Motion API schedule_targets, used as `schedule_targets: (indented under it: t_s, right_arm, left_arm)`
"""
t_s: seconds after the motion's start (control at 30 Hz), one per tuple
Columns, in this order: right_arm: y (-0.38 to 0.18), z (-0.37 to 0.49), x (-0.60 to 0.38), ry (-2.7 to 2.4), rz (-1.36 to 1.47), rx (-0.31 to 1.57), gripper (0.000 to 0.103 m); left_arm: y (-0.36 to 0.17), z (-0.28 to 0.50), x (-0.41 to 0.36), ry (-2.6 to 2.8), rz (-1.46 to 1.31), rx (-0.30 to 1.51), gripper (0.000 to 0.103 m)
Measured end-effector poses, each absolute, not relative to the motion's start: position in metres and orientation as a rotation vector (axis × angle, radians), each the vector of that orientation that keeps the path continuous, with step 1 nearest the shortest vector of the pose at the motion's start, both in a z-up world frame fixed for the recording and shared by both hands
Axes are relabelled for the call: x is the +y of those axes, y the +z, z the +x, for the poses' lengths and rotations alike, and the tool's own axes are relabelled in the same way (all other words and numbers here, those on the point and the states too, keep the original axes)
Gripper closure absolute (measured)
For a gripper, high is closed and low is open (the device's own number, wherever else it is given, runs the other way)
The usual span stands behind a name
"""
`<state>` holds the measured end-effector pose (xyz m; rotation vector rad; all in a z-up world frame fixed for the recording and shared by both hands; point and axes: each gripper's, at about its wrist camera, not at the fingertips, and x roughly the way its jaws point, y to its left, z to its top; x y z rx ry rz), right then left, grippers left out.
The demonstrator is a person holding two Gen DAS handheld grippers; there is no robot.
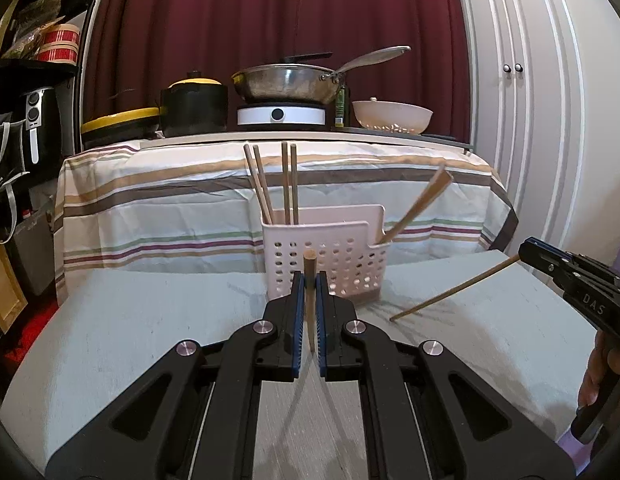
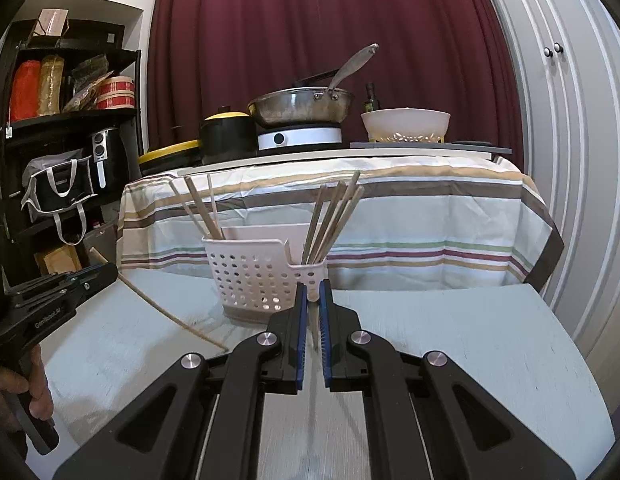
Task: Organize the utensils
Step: 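Lift the chopstick with the left gripper and carry it over the caddy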
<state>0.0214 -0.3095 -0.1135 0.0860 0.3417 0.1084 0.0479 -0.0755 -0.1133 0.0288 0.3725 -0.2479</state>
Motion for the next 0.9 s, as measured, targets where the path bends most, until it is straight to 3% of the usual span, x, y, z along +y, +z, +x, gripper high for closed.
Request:
schedule_targets:
  t_s: [0.9]
  right_arm:
    - [-0.090,0.063,-0.313,0.084,0.055,0.333,0.096]
  left_arm:
    - [-0.099,0.097,-0.074,-0.190,0.060,0.350,0.096]
